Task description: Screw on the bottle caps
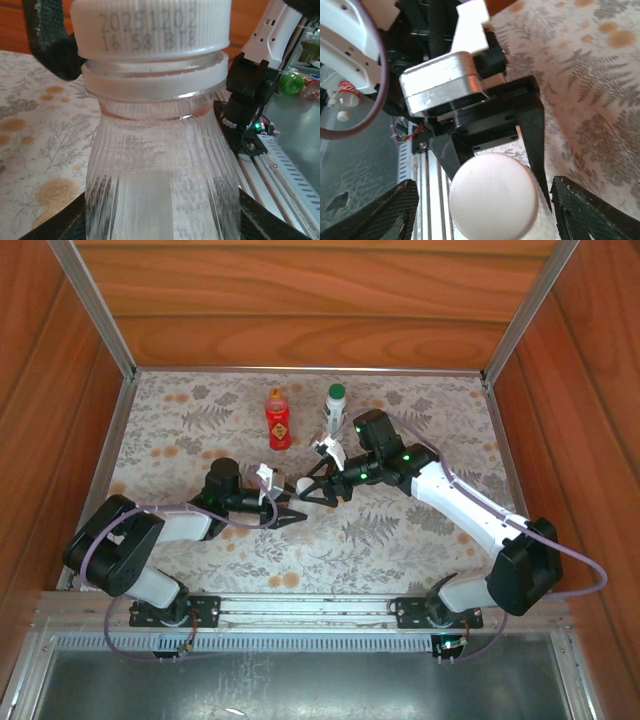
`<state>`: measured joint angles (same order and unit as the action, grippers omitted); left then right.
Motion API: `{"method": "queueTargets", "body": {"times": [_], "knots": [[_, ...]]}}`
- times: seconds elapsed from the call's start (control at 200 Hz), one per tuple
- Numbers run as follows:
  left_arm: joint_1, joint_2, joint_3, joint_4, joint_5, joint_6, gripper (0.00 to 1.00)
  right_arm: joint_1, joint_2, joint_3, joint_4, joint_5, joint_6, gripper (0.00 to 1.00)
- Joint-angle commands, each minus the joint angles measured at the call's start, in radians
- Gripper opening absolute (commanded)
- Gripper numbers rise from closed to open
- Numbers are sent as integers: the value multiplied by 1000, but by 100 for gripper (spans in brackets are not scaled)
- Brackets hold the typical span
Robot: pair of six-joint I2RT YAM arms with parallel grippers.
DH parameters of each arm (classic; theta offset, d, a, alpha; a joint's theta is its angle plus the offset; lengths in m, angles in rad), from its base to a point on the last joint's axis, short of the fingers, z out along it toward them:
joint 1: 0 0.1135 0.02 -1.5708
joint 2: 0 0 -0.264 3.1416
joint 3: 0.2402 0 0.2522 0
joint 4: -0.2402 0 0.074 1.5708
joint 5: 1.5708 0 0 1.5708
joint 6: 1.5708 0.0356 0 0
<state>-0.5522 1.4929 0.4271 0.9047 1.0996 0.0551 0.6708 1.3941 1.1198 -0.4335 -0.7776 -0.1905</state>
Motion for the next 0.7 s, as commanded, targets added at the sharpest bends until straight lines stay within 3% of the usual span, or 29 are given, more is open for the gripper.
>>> {"method": "queueTargets", "body": {"times": [0.0, 0.12, 0.275, 0.5, 0.695], "knots": [[-12, -20, 23, 19, 37, -9, 47, -11, 10, 18, 36, -120, -101, 69], [-15, -19, 28, 19, 27, -10, 46, -12, 17, 18, 13, -127, -124, 58], [-18, -30, 35, 19, 9, -17, 46, -12, 11, -7, 15, -116, -132, 58], [-18, -43, 35, 19, -14, -23, 46, -13, 21, -7, 22, -97, -119, 47], [-18, -52, 38, 20, -119, -17, 46, -13, 23, 0, 5, -23, -92, 41]]}}
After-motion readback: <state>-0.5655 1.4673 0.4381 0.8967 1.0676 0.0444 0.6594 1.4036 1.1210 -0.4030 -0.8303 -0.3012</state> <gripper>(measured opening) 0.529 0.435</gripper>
